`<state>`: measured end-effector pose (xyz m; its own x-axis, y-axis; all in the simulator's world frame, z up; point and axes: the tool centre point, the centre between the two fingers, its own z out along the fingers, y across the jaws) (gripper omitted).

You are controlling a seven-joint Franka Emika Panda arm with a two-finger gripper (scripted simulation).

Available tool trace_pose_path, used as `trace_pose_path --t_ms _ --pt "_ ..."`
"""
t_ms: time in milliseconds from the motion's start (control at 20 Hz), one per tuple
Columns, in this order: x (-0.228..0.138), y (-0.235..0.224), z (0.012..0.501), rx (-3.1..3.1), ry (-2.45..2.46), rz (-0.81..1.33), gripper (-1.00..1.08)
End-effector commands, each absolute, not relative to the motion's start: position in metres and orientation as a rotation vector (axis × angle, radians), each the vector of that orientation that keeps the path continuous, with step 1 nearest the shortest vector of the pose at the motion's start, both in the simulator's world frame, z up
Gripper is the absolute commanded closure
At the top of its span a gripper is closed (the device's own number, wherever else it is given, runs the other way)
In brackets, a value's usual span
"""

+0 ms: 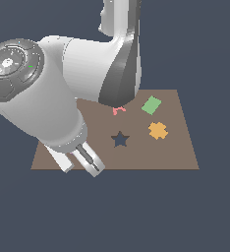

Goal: Insert a designated object into the corresponding slot on a board.

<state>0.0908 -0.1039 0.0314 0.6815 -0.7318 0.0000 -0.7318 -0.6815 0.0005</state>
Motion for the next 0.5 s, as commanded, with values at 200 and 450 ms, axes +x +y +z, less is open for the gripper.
trace_pose_path --t_ms 200,450 --pt "0.088 -0.066 0.034 2.972 -1.017 -0.001 1.08" --pt "0.078 -0.029 0.037 3.045 -0.767 -0.002 1.08"
